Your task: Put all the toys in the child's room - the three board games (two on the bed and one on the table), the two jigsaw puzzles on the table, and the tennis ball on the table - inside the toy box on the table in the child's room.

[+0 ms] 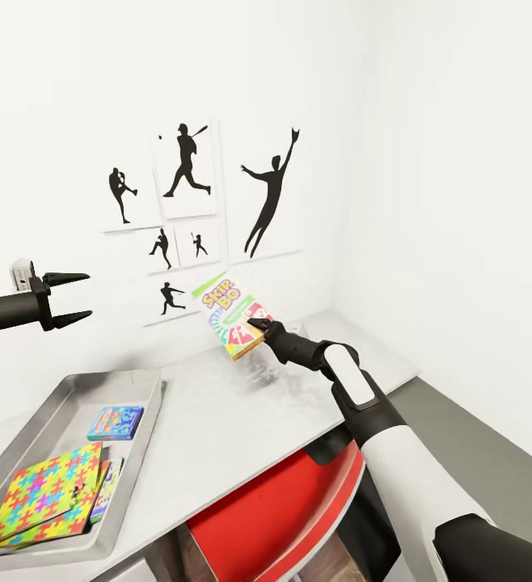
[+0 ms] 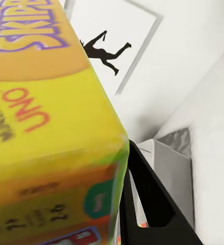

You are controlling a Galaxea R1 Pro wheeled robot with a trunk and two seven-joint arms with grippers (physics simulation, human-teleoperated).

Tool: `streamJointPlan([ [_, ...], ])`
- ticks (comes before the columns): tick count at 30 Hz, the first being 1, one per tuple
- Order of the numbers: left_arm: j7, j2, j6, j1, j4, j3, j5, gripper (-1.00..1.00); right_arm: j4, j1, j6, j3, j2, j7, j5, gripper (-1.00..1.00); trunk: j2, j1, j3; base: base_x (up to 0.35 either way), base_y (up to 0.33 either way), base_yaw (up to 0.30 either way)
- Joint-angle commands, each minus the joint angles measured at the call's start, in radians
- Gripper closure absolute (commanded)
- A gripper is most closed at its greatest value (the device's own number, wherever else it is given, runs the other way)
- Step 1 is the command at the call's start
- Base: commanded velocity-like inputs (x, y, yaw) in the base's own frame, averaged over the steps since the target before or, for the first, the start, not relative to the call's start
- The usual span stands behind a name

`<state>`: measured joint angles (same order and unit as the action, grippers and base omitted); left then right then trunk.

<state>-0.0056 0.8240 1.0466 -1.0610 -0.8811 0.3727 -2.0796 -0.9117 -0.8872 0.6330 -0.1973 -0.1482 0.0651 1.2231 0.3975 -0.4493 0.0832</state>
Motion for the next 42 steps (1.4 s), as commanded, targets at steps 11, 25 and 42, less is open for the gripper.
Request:
streamJointPlan([
  [11,-0.001,0.001,0.001,-0.002,0.001,0.005,-0.005,-1.0,0.0,-0.001,0.002,-0.001,-0.003,0.008,0.009,1.0,0.002,-0.001,0.002,-0.044,0.026,0.0],
  [25,-0.001,0.001,0.001,-0.002,0.008,0.005,-0.005,-1.0,-0.001,-0.001,0.002,-0.001,-0.004,0.009,0.009,1.0,0.002,-0.001,0.002,-0.054,0.072,0.0],
  [42,-0.003,0.001,0.001,-0.001,0.02,0.005,-0.002,-1.0,0.001,-0.011,0.033,-0.005,-0.019,0.242,0.019,1.0,0.002,-0.001,0.002,-0.017,0.122,0.0],
])
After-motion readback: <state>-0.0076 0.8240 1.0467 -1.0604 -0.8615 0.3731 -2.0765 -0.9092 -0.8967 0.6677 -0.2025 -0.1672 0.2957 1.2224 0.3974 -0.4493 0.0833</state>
